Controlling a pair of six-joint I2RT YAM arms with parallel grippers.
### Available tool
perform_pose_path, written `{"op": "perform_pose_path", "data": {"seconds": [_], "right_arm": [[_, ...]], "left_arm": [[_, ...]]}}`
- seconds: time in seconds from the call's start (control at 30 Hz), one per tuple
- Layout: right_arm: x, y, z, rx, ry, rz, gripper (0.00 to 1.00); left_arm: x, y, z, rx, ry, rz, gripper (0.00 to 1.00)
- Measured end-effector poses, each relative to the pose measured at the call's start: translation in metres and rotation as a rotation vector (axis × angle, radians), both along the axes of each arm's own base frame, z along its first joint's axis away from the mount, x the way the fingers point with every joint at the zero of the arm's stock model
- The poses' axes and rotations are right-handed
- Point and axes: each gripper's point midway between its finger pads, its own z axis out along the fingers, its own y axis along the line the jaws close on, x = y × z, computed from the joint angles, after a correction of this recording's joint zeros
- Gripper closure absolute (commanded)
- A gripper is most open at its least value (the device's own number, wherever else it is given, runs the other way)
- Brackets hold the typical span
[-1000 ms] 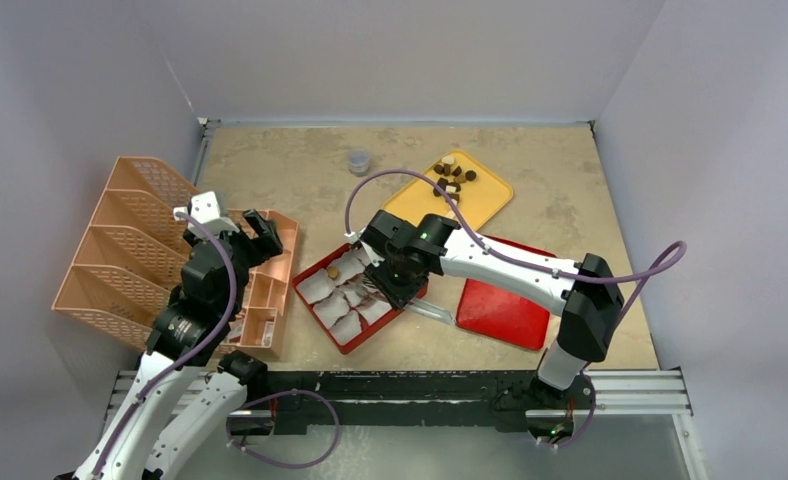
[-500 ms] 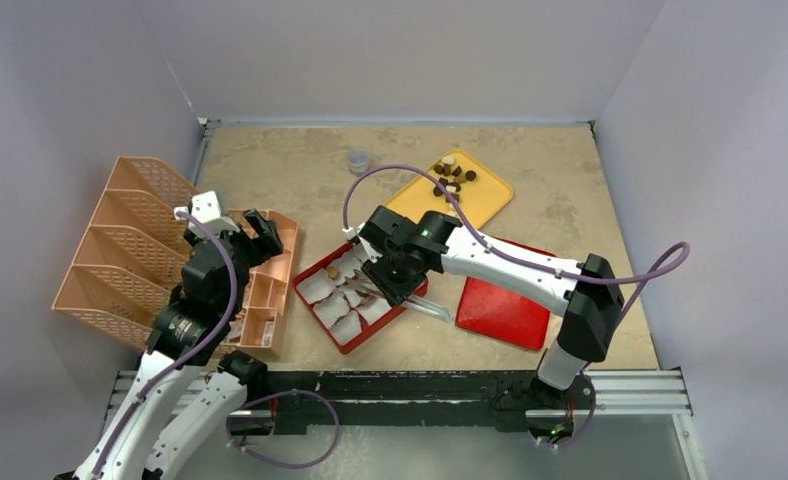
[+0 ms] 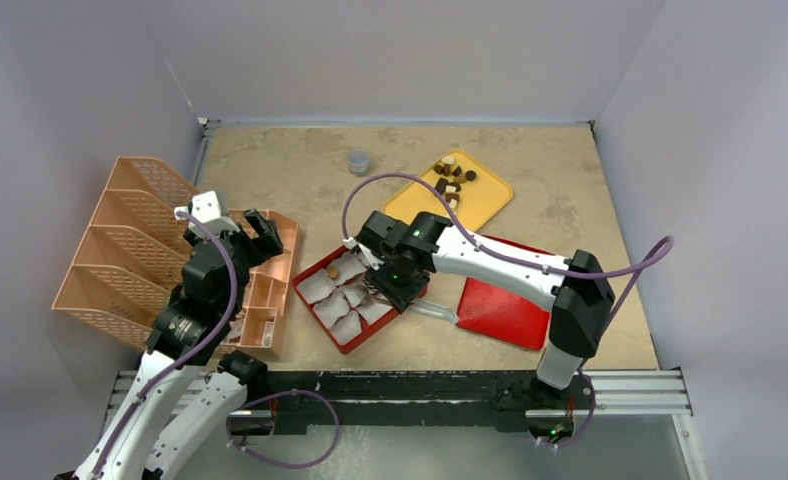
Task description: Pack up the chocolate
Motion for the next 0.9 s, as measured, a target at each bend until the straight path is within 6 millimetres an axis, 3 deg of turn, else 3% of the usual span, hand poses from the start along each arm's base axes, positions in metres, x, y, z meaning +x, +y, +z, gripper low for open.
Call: {"op": "perform_pose_path", "data": {"seconds": [0.7, 0.9], "right_arm": [[0.012, -0.009, 0.0, -0.062, -0.06, 0.018, 0.63], [0.014, -0.006, 0.01, -0.034, -0.078, 0.017, 0.62]], "left_arm": [[0.0, 0.0, -0.001, 0.002, 0.003, 0.0, 0.23], [0.0, 0.0, -0.001, 0.002, 0.003, 0.0, 0.23]]}}
